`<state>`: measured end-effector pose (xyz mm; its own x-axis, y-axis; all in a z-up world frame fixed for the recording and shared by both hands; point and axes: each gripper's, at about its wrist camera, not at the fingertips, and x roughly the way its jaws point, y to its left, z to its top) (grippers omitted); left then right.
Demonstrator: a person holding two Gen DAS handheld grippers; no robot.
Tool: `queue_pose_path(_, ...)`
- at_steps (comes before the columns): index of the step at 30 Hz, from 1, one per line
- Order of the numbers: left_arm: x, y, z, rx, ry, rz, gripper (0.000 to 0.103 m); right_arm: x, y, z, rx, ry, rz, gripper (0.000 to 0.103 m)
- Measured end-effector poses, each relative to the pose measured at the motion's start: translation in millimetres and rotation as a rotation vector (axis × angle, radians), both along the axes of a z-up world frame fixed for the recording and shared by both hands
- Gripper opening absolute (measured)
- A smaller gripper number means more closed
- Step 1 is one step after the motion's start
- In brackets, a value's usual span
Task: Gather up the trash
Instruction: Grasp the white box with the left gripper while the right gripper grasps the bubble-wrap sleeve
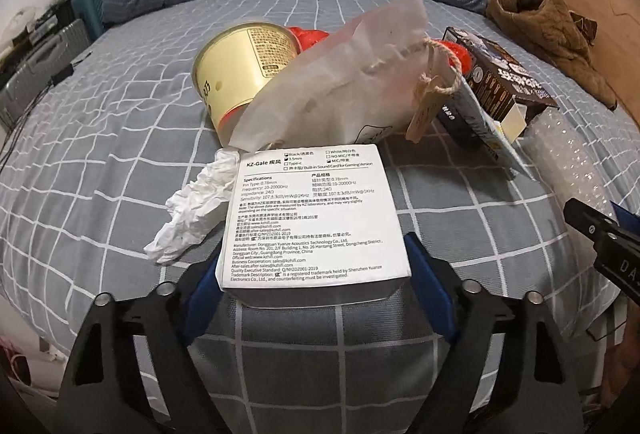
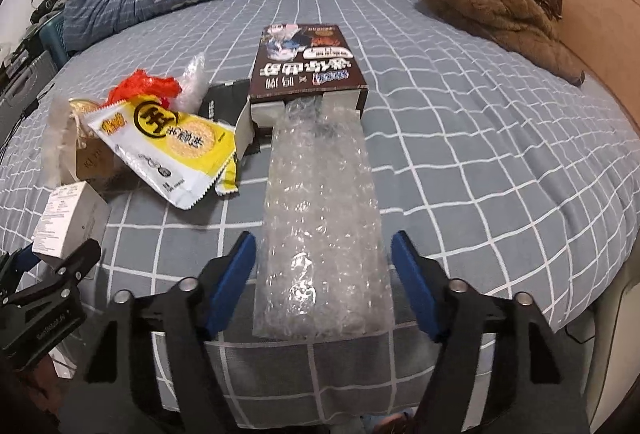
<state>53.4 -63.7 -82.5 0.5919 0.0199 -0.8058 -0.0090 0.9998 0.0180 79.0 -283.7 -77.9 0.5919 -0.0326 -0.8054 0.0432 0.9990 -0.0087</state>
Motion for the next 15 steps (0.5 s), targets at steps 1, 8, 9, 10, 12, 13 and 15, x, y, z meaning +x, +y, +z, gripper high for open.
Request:
queue_pose_path(1,0.1,-0.3,-0.7,0.008,0.0,0.001,0.072,-0.4,0.5,-1.3,-0.007,0.003,0.0,0.054)
queue_pose_path(8,-2.3,2.4,3.1,-0.019,-0.009,-0.015,0.07,-3.7,3.5,-0.1,-0.023,-0.003,0.005,0.03)
queue_pose_path(9,-2.8,3.1,4.3,-0.027,-0.01,-0.019,0.07,-3.7,3.4,0.3,-0.024,-0.005,0.004,0.028)
queue_pose_path(10,-3.7,4.0,6.6,-0.034,-0.011,-0.025,0.07,-4.5,3.3,1.4,-0.025,-0.006,0.003,0.028)
queue_pose_path(12,-6.1,4.1,11.6,-0.032,-0.016,-0.042,0.07,-4.8,2.3,3.5,-0.023,-0.007,0.001,0.027)
queue_pose_path(13,-7.7,4.5,14.5,-0.028,-0.021,-0.052,0.07,-5.9,2.0,5.0,-0.023,-0.009,0.0,0.027)
queue_pose_path(15,-12.3,6.6,22.5,-0.026,-0.031,-0.069,0.07,-8.0,2.0,8.0,-0.026,-0.016,-0.001,0.027)
